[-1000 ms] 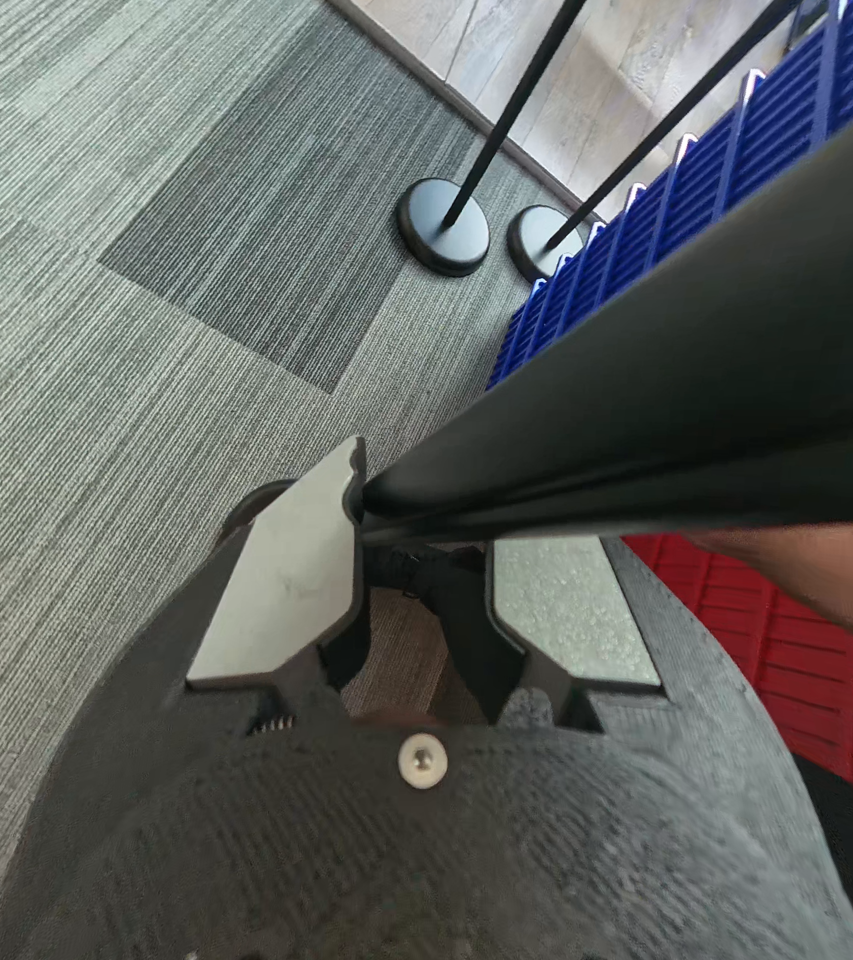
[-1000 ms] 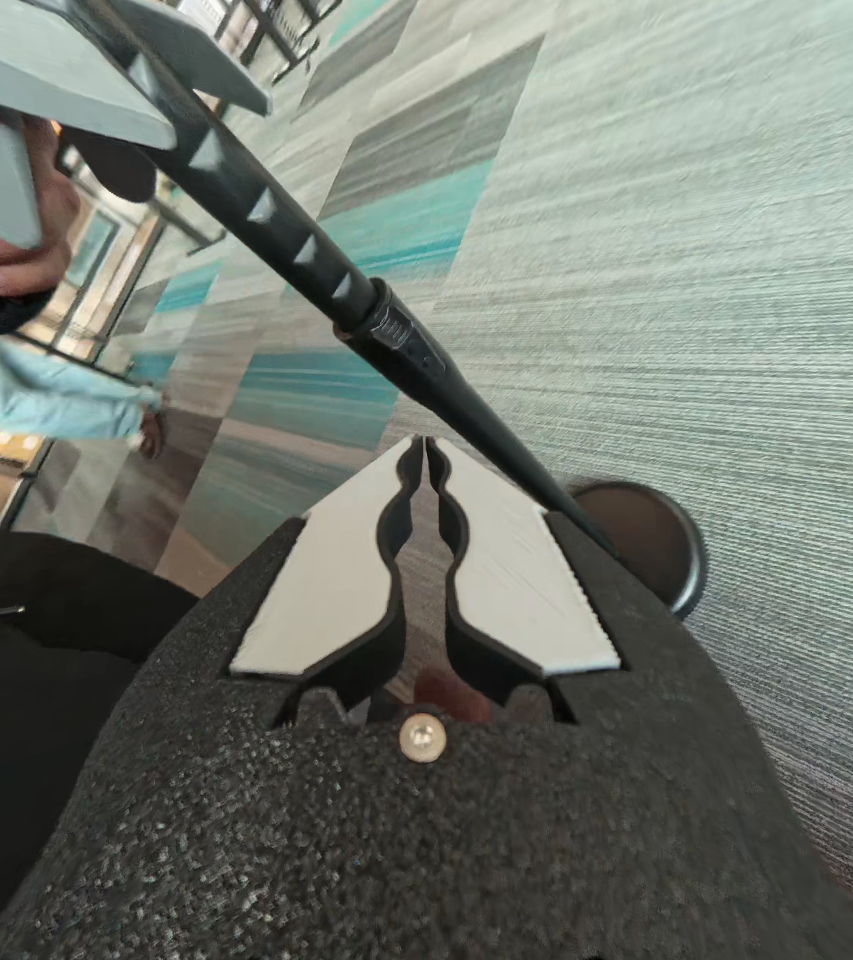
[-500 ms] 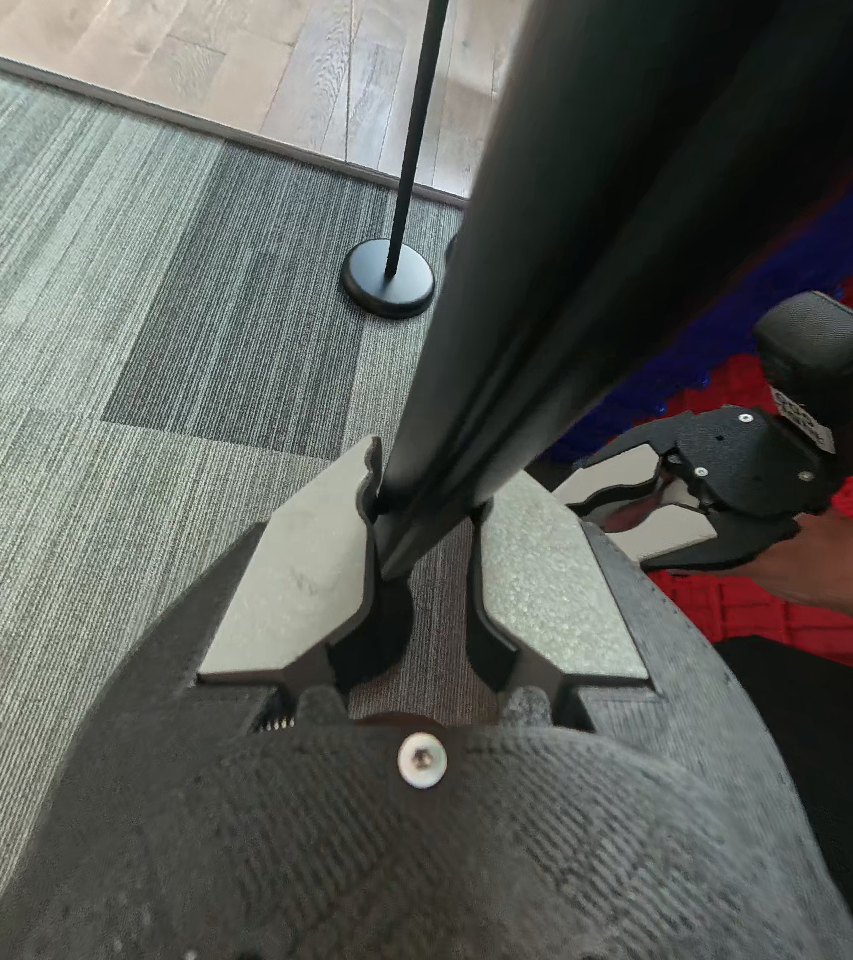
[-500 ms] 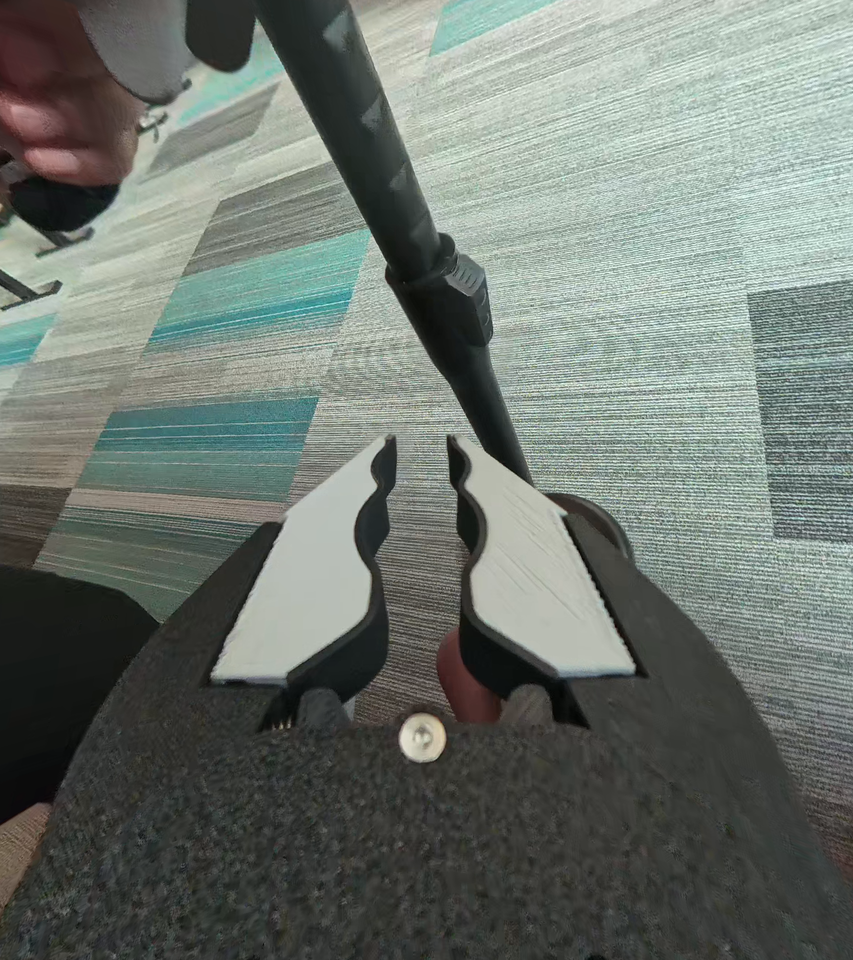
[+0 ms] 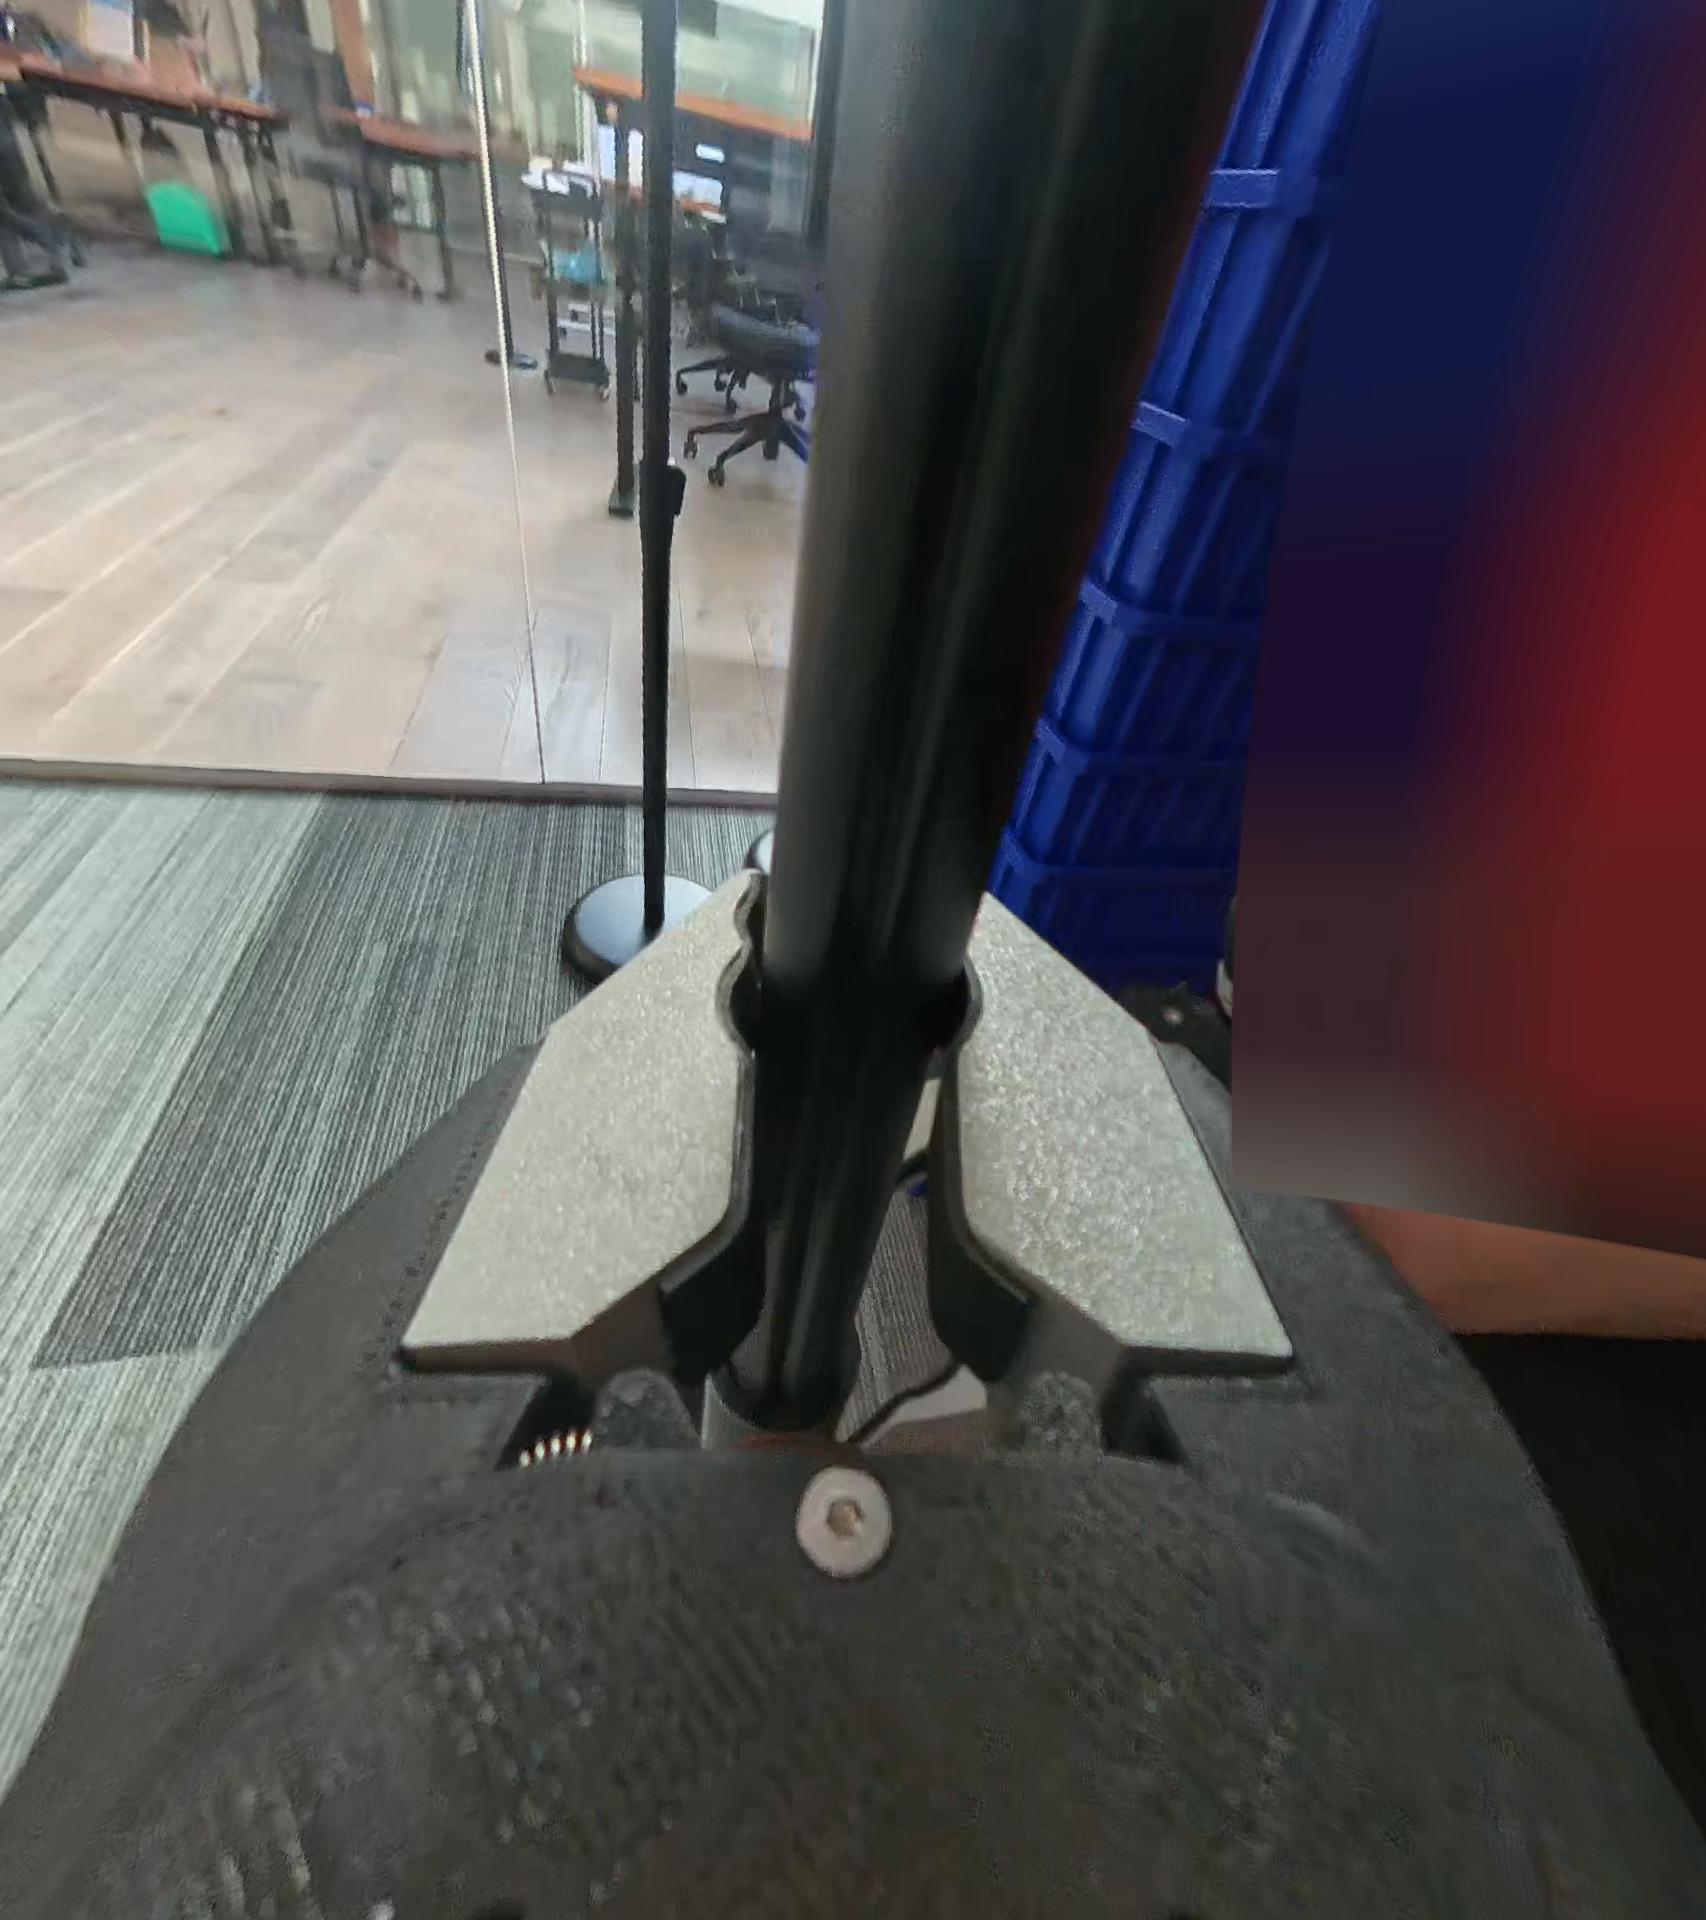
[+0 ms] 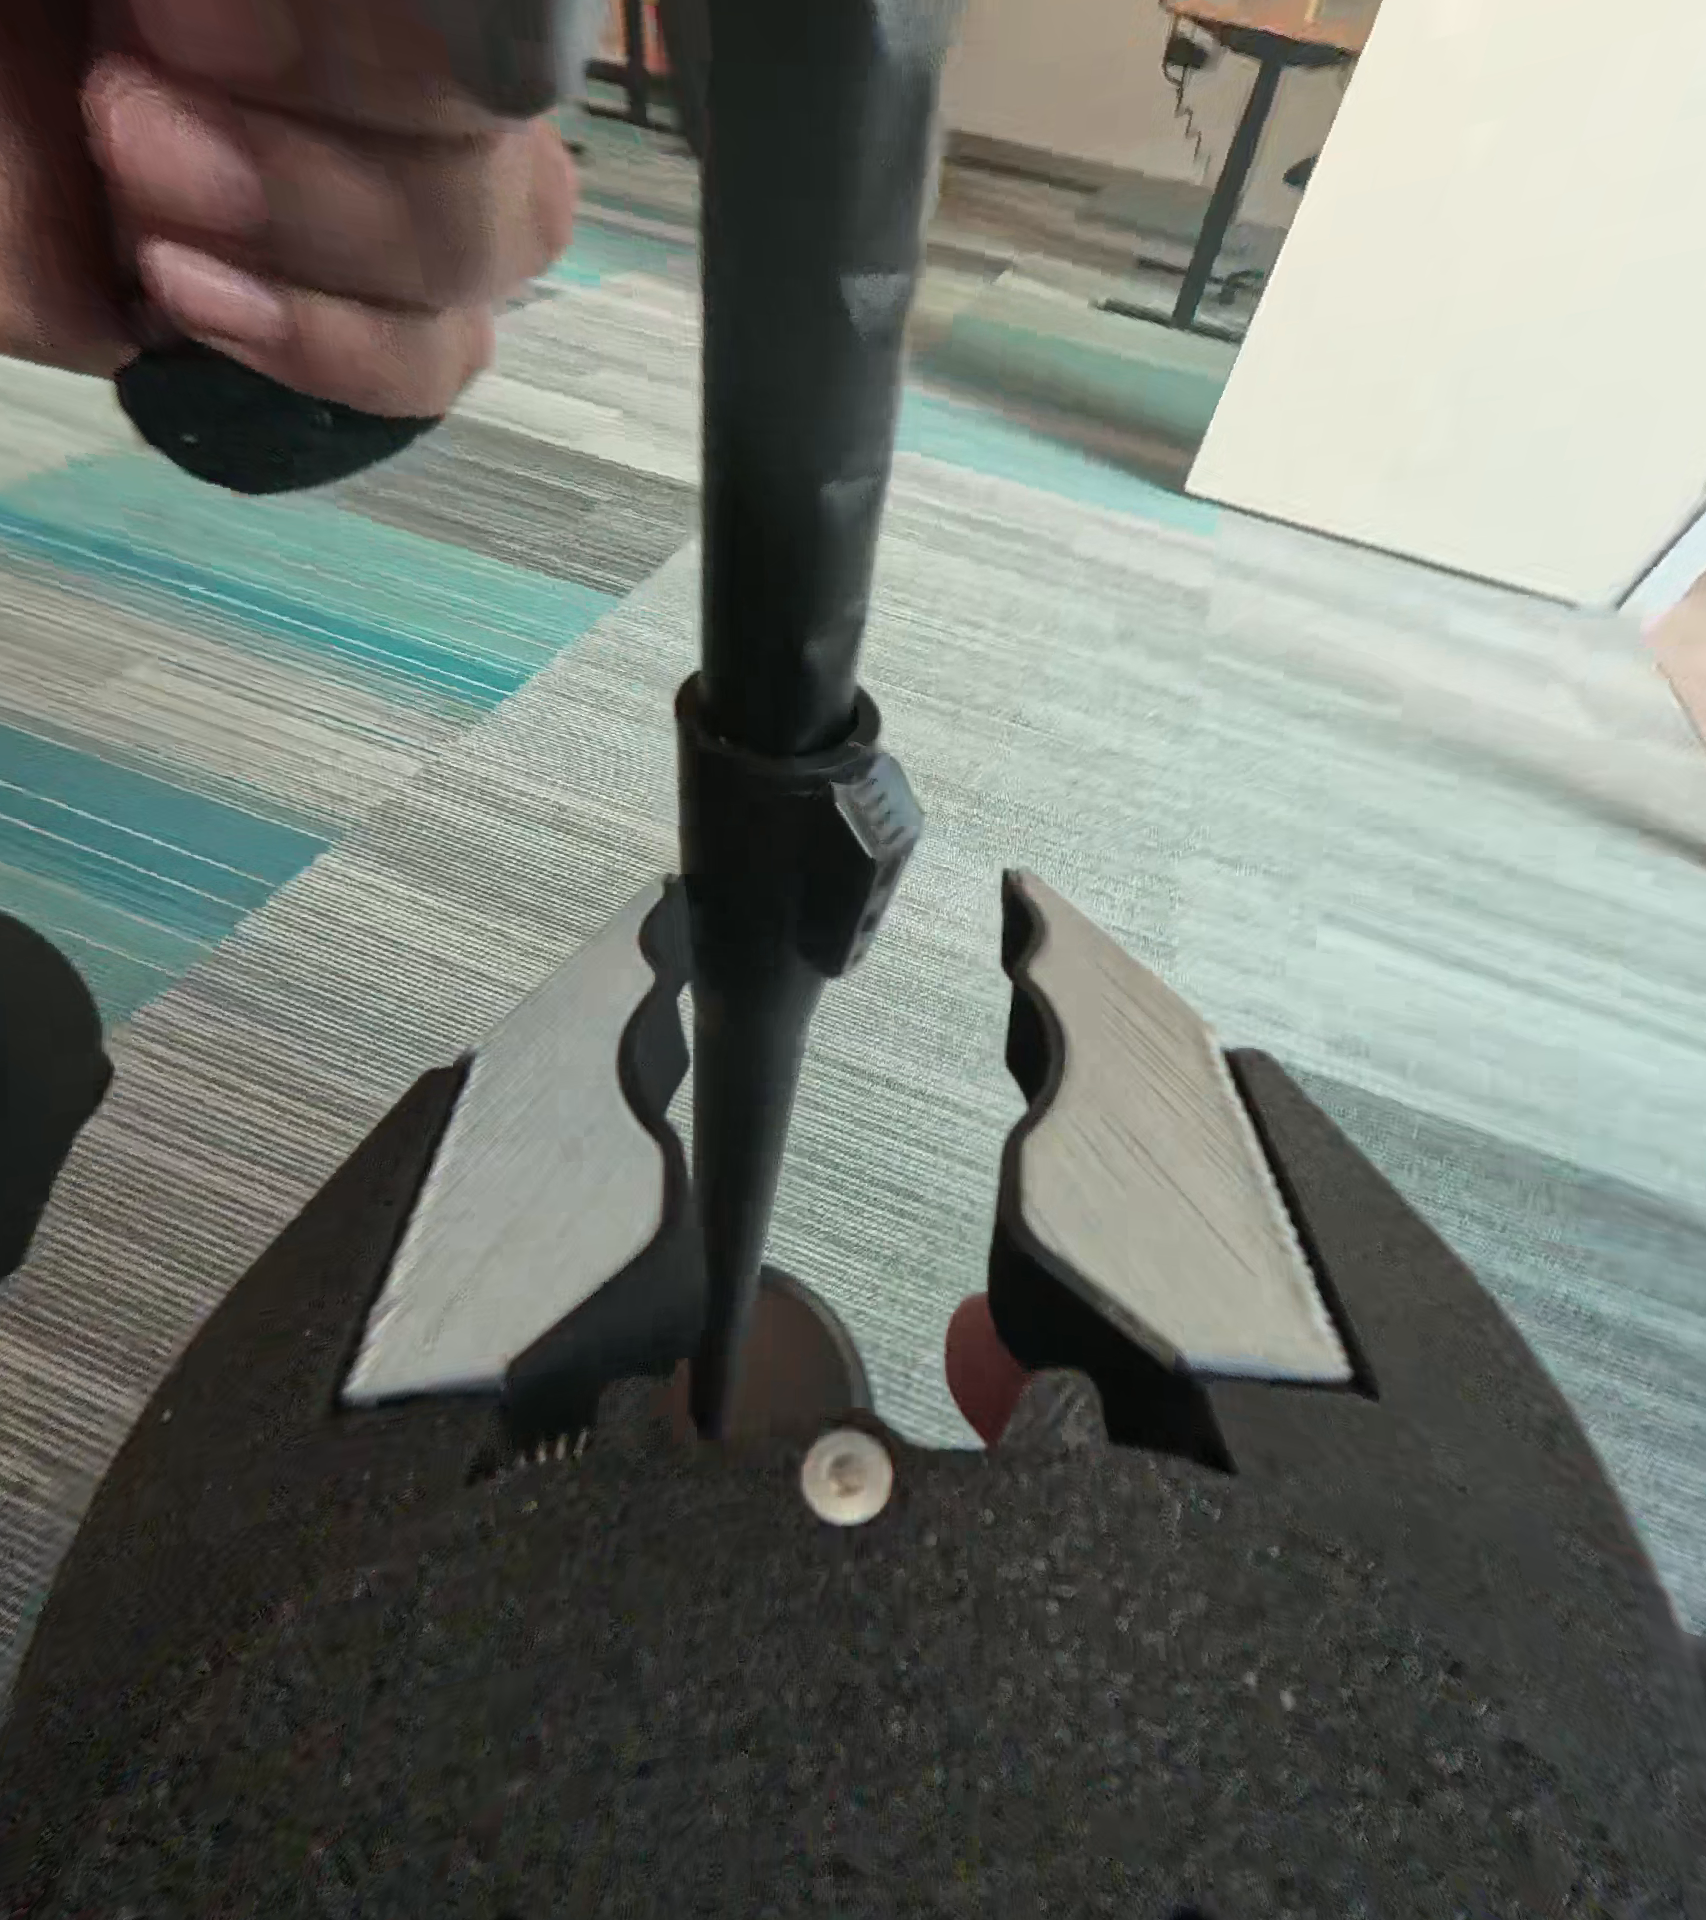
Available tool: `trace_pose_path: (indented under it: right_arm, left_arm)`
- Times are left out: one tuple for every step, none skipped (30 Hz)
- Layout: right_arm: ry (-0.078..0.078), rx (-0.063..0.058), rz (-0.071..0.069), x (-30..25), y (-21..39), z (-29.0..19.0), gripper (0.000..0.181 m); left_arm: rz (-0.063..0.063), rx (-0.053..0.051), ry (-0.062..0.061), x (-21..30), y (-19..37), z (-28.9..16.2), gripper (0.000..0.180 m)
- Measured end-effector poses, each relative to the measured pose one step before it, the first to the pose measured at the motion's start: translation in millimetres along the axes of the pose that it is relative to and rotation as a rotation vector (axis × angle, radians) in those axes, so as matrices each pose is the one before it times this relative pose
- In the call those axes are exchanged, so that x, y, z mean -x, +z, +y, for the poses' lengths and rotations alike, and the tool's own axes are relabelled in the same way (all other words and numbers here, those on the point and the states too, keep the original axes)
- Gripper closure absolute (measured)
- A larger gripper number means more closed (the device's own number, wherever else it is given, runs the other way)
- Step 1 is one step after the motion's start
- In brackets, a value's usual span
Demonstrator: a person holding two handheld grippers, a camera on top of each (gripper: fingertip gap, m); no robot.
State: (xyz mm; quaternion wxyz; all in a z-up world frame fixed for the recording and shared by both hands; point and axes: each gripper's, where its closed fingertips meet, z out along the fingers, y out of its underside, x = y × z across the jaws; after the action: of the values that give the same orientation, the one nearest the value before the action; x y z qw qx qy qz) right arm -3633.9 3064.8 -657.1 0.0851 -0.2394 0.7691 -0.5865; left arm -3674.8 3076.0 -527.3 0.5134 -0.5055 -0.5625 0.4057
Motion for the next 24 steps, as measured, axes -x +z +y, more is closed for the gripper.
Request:
trace_pose_path:
  right_arm:
    - [-0.039,-0.0029,-0.0123,4.47,6.14,-0.73,0.128]
    - [-0.015,0.0012,0.0095,1.95,6.04,-0.19,0.129]
    - [0.0037,-0.0022,0.0296,-1.24,4.59,-0.89,0.123]
    - [0.0122,-0.0016,0.0333,-2.51,2.97,-0.96,0.122]
    - [0.0067,0.0047,0.0329,-2.83,1.85,-0.18,0.128]
    - [-0.0039,0.0071,0.0202,-1.63,1.44,-0.14,0.128]
    - [0.0038,0.0043,0.0021,-0.51,1.32,-0.2,0.129]
    - [0.0181,0.0008,-0.0085,0.16,1.49,-0.61,0.129]
    - [0.0223,0.0051,-0.0056,0.22,1.27,-0.45,0.13]
    - [0.0047,0.0074,0.0001,0.54,0.73,-0.14,0.131]
    - [-0.0084,0.0053,-0.0026,0.9,-0.05,0.12,0.131]
    - [-0.0009,0.0017,-0.012,1.71,-0.43,0.21,0.131]
    - [0.0093,0.0004,-0.0159,2.23,-1.03,0.37,0.132]
    - [0.0051,-0.0018,-0.0107,2.45,-1.24,0.41,0.132]
    - [0.001,-0.0045,-0.0042,2.14,-1.36,0.33,0.132]
    - [-0.0058,-0.0035,-0.0009,1.65,-1.46,0.4,0.133]
    - [-0.0146,-0.0024,-0.0001,0.86,-1.14,0.41,0.133]
    - [-0.0081,-0.0055,-0.0001,0.05,-0.89,0.27,0.132]
    - [0.0063,-0.0157,-0.0001,-0.24,-0.38,-0.23,0.132]
    - [0.0099,-0.0239,0.0008,-0.8,0.1,-0.65,0.131]
    - [0.0018,-0.0201,0.0009,-1.27,0.19,-0.71,0.131]
    - [-0.0084,-0.0107,-0.002,-0.88,0.3,-0.57,0.131]
    - [-0.0085,-0.0052,-0.0097,-0.32,0.32,-0.64,0.13]
    - [0.0008,0.0003,-0.017,0.14,0.02,-0.4,0.13]
  left_arm:
    - [-0.0114,-0.0157,0.042,1.66,1.15,-1.1,0.149]
    - [-0.0149,-0.0089,0.0351,2.54,1.26,-0.56,0.15]
    - [0.0001,-0.0237,0.0099,2.08,0.6,-1.61,0.15]
    - [0.003,-0.0354,-0.0003,2.23,0.43,-1.99,0.15]
    - [-0.0018,-0.0276,0.0025,2.06,0.59,-1.62,0.15]
    - [-0.0027,-0.0109,0.0009,1.68,0.25,-0.8,0.151]
    - [-0.0022,-0.0067,-0.0027,1.54,-0.16,-0.62,0.151]
    - [-0.0015,-0.0038,-0.012,1.66,-0.48,-0.5,0.151]
    - [-0.0009,0.0047,-0.014,1.38,-0.79,-0.04,0.15]
    - [0.0062,0.0174,-0.0118,-0.14,-0.91,0.94,0.15]
    - [0.002,0.0163,-0.0045,-1.05,-1.31,1.02,0.15]
    - [-0.0008,0.0089,-0.0013,-1.76,-1.5,0.9,0.15]
    - [0.0084,0.0109,-0.0007,-3.1,-1.66,1.2,0.15]
    - [0.0115,0.0171,0.001,-3.46,-1.54,1.43,0.15]
    - [0.0137,0.0161,0.0016,-3.4,-1.07,1.42,0.15]
    - [0.0183,0.0122,-0.0059,-3.43,-0.64,1.02,0.15]
    - [0.0182,0.0078,-0.0112,-2.7,0.22,0.59,0.15]
    - [0.0215,0.0034,0.001,-2.15,0.82,0.14,0.15]
    - [0.0166,0.0038,0.0076,-0.87,0.97,0.05,0.15]
    - [-0.0049,0.0075,0.008,1.12,0.76,-0.01,0.15]
    - [-0.0228,-0.0025,0.0175,2.25,0.87,-0.71,0.151]
    - [-0.0075,-0.0052,-0.0015,1.26,0.33,-0.65,0.151]
    - [-0.0047,-0.0062,-0.0164,1.15,0.02,-1.2,0.151]
    - [-0.0152,-0.0006,-0.0053,1.62,-0.29,-1.85,0.152]
